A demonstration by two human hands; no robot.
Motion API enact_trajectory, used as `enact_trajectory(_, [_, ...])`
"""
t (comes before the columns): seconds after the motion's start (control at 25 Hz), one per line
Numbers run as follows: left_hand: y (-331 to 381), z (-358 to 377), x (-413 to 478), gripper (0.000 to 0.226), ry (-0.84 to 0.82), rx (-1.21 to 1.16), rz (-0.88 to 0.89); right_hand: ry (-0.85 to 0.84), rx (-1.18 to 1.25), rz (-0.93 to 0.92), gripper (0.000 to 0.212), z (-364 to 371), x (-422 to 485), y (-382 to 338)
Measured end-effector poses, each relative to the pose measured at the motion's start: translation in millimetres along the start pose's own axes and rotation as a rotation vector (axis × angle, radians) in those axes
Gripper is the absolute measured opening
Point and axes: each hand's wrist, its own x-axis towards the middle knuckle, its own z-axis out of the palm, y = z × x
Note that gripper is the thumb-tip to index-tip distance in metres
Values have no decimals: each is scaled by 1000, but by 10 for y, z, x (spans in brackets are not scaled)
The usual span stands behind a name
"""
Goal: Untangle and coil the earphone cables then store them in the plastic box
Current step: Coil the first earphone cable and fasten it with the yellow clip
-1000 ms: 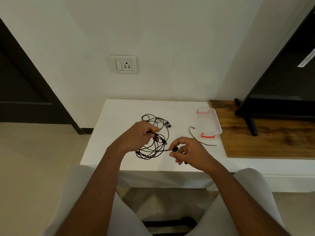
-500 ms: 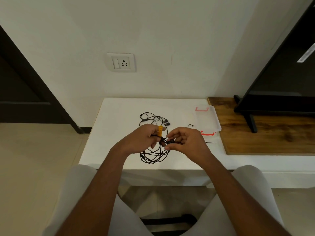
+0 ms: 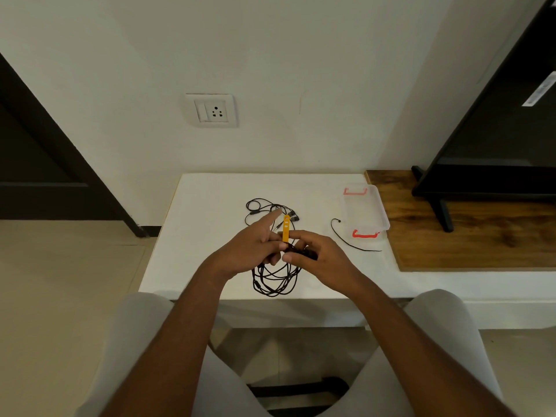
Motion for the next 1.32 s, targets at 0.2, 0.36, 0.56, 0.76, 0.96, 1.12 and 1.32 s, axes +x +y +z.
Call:
enact_trajectory(0.2, [-3,25,11,83,59,-151,-95,245,-151,-56,26,68,29,22])
enact_trajectory(0.36, [10,63,25,80,38,-194,-173,270,-194,-54,19,88,18,46])
enact_trajectory(0.56, [10,71,53,65,32,-343,-253,271,-219,-48,18,112,-2,52])
enact_trajectory(0.76, [-81,56,91,45,12,-319,-263,255,-269,-44,18,119,4,81])
enact_trajectory(0.96, [-100,53,68,25,70,-285,-277,283,-276,-53,15,45,13,77])
enact_trajectory(1.12, [-86,65,73,31,40,-528,-337,328,-412,-191,17,34,-8,58])
enact_trajectory(1.32, [-57,65,71,20,-22,-535,-308,289,-549,-397,21,-17,-33,49])
